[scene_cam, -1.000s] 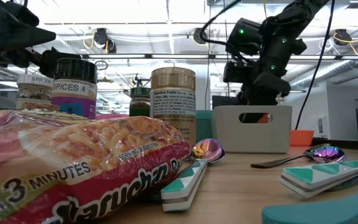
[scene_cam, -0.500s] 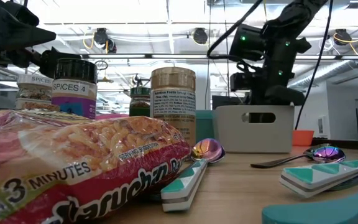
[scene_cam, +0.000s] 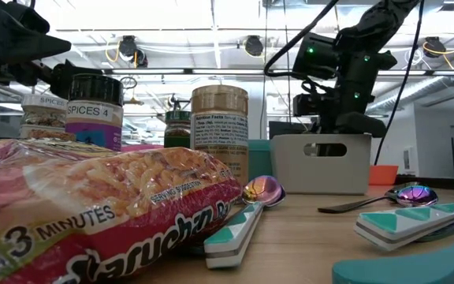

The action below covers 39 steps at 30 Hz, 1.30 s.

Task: Pick & Place Food Item
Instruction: Put the orange spice bottle into the gray bin

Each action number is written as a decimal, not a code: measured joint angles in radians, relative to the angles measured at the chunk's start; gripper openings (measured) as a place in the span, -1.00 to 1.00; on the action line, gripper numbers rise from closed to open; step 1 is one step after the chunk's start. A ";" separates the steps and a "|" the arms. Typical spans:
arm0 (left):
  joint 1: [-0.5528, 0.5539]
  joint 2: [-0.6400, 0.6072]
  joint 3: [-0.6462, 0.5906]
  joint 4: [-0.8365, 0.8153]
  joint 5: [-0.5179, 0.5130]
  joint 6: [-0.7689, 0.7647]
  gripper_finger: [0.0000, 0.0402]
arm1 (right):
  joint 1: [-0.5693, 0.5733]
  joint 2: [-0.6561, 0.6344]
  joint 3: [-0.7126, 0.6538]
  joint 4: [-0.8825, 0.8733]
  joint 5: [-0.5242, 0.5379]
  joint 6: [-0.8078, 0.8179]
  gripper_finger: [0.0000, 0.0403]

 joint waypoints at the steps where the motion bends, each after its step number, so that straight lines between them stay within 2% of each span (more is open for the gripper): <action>1: 0.000 0.000 0.000 0.000 0.000 0.000 0.98 | 0.000 0.000 0.000 0.005 -0.001 0.000 -0.45; 8: 0.000 0.000 0.000 0.000 0.000 0.000 0.98 | 0.022 -0.028 0.036 0.023 0.002 0.024 -0.45; 17: 0.000 0.000 0.000 0.000 0.000 0.000 0.98 | 0.035 -0.160 0.033 0.098 0.000 0.093 -0.45; 20: 0.000 0.000 0.000 0.000 0.000 0.000 0.98 | 0.042 -0.218 -0.017 0.161 0.001 0.126 -0.45; 25: 0.000 0.000 0.000 0.000 0.000 0.000 0.98 | 0.084 -0.344 -0.215 0.453 0.019 0.178 -0.45; 30: 0.000 0.000 0.000 0.000 0.000 0.000 0.98 | 0.172 -0.438 -0.492 0.951 0.142 0.159 -0.45; 35: 0.000 0.000 0.000 0.000 0.000 0.000 0.98 | 0.247 -0.423 -0.743 1.458 0.238 0.107 -0.45; 39: 0.000 0.000 0.000 0.000 0.000 0.000 0.98 | 0.292 -0.410 -0.825 1.672 0.292 0.054 -0.45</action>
